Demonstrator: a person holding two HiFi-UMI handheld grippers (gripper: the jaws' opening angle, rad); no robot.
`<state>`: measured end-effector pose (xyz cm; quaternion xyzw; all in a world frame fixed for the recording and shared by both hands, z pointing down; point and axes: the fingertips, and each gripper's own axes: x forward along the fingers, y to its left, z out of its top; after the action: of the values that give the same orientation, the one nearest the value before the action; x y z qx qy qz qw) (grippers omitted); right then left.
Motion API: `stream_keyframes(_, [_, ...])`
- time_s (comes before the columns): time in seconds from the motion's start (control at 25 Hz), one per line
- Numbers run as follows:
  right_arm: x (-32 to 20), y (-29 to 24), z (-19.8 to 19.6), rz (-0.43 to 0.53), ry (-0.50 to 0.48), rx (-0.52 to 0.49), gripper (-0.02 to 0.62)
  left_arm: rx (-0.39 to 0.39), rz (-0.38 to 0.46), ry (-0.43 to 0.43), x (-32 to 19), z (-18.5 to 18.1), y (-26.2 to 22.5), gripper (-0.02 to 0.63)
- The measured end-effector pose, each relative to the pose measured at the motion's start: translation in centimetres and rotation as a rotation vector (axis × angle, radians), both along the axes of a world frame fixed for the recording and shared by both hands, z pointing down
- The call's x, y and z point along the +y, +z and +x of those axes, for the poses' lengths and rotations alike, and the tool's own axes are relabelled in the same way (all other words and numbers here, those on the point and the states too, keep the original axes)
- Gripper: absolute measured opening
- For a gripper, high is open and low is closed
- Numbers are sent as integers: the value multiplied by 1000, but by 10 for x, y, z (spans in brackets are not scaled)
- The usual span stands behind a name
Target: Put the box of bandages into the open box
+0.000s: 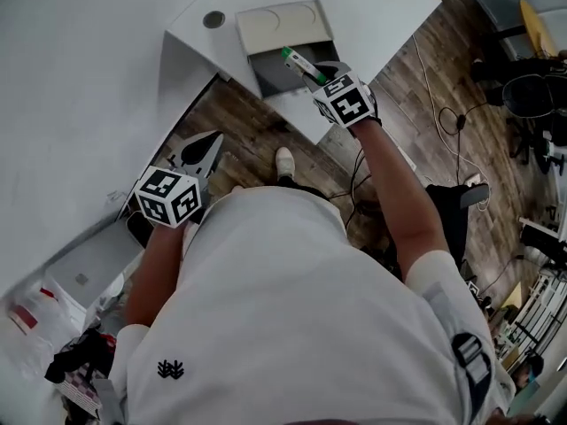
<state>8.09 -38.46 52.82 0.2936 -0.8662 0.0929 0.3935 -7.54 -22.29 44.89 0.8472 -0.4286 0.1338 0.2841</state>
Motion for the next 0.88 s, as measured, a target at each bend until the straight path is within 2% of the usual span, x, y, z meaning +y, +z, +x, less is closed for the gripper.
stream_keyframes(0.2, [-16, 26, -17, 23, -165, 82, 95, -22, -7, -36, -10, 4, -4, 4])
stream_keyframes(0.32, [-22, 43, -20, 16, -218, 103, 95, -27, -16, -72, -15, 3, -4, 5])
stream_keyframes(0.68, [-30, 71, -25, -14, -264, 124, 101, -38, -34, -120, -16, 1, -3, 5])
stream_keyframes(0.88, [-30, 74, -25, -35, -254, 110, 143, -44, -39, -119, -17, -1, -3, 5])
